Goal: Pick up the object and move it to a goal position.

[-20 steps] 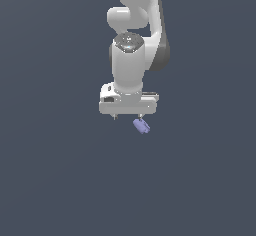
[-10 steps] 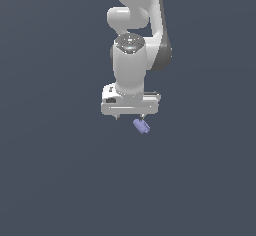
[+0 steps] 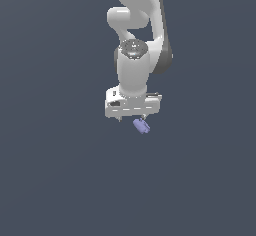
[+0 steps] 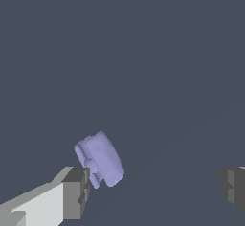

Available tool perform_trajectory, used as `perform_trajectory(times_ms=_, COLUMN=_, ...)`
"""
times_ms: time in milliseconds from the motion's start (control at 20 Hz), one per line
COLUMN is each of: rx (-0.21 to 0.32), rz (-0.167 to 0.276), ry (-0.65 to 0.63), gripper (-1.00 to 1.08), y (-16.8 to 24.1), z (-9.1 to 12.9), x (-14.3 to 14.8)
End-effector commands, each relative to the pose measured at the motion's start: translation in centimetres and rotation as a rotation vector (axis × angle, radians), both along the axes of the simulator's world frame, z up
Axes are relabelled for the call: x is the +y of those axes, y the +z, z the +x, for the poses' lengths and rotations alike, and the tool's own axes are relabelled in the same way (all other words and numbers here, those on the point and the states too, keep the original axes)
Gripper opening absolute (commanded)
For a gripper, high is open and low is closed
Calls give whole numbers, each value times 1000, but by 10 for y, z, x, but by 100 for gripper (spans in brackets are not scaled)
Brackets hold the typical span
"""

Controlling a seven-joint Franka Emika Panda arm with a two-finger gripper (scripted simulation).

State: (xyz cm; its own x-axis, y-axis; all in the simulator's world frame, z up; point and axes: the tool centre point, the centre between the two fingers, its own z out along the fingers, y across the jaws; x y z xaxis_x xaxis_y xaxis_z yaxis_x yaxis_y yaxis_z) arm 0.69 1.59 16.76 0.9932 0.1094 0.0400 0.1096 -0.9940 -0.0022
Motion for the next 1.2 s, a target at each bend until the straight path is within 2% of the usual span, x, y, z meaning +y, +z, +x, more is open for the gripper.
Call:
perform_trajectory(times_ms=0, rx=4, rz=-4, ry=47, gripper=100, y=-9, z=-4, x=5)
perform_trajectory(times_ms=650, rx=31, rz=-17, ry=401, gripper=100, y=-68, z=-36, x=43)
perform_trajectory(times_ms=1150, rx=37, rz=-16, ry=500, gripper=100, y=-84, z=-46, x=54)
